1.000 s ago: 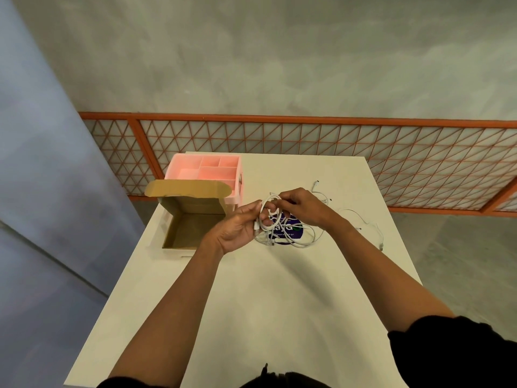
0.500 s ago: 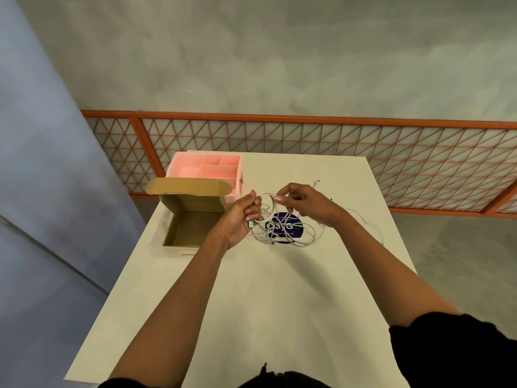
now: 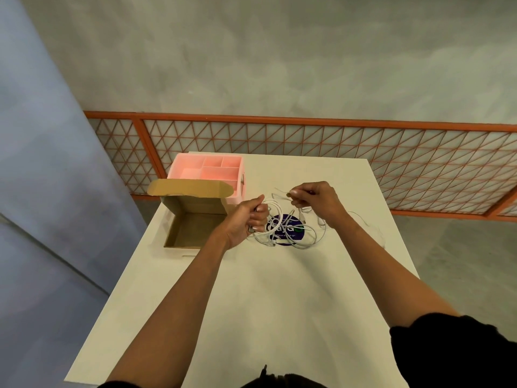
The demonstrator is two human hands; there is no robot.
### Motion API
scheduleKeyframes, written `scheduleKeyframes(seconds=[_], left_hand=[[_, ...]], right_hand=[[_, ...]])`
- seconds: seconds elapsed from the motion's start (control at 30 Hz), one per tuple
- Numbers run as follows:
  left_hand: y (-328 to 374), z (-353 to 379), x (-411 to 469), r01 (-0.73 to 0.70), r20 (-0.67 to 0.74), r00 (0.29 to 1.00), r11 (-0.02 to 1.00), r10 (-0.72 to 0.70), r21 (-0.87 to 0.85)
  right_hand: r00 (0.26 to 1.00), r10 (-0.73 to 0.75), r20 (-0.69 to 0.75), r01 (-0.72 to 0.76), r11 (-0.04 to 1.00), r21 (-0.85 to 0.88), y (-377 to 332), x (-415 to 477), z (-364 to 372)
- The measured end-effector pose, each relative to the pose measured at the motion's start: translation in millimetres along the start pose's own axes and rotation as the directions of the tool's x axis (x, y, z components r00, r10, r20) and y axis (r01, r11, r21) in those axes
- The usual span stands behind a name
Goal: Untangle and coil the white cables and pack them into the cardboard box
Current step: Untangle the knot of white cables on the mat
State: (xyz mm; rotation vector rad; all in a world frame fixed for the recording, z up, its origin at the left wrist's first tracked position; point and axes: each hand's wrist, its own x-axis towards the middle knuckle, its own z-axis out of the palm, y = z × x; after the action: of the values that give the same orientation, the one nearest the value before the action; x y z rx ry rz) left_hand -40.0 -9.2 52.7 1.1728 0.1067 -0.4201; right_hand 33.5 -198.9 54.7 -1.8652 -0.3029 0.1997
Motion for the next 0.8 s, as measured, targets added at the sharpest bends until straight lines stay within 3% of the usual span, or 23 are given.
scheduleKeyframes(seconds=[0.1, 0.2, 0.37, 0.47, 0.6, 0.8], left_hand=[[2, 3, 1, -0.024, -0.003, 1.000, 1.000, 0.024, 0.006], [0, 3, 2, -0.041, -0.012, 0.999, 0.998, 0.041, 0.055], [-4, -1, 1, -0.060, -0.030, 0.998, 0.993, 0.063, 0.101], [-5, -1, 2, -0.080, -0.058, 0.994, 0.989, 0.087, 0.123], [-6, -4, 3, -0.109, -0.096, 0.987, 0.980, 0.126, 0.166], [-10, -5, 7, -0.126, -0.147, 0.976, 0.965, 0.162, 0.230]], right_hand=[[0.999, 0.046, -0.013, -0.041, 0.967, 0.253, -2, 0, 7], [0.992, 0.127, 0.018, -0.119, 0.860, 0.496, -5, -2, 16], [0.961, 0.256, 0.108, -0.260, 0.696, 0.669, -8, -3, 23], [0.918, 0.367, 0.150, -0.377, 0.690, 0.618, -8, -7, 28], [0.881, 0.447, 0.156, -0.472, 0.803, 0.364, -8, -13, 35], [0.881, 0.363, 0.303, -0.464, 0.788, 0.404, -5, -18, 38]])
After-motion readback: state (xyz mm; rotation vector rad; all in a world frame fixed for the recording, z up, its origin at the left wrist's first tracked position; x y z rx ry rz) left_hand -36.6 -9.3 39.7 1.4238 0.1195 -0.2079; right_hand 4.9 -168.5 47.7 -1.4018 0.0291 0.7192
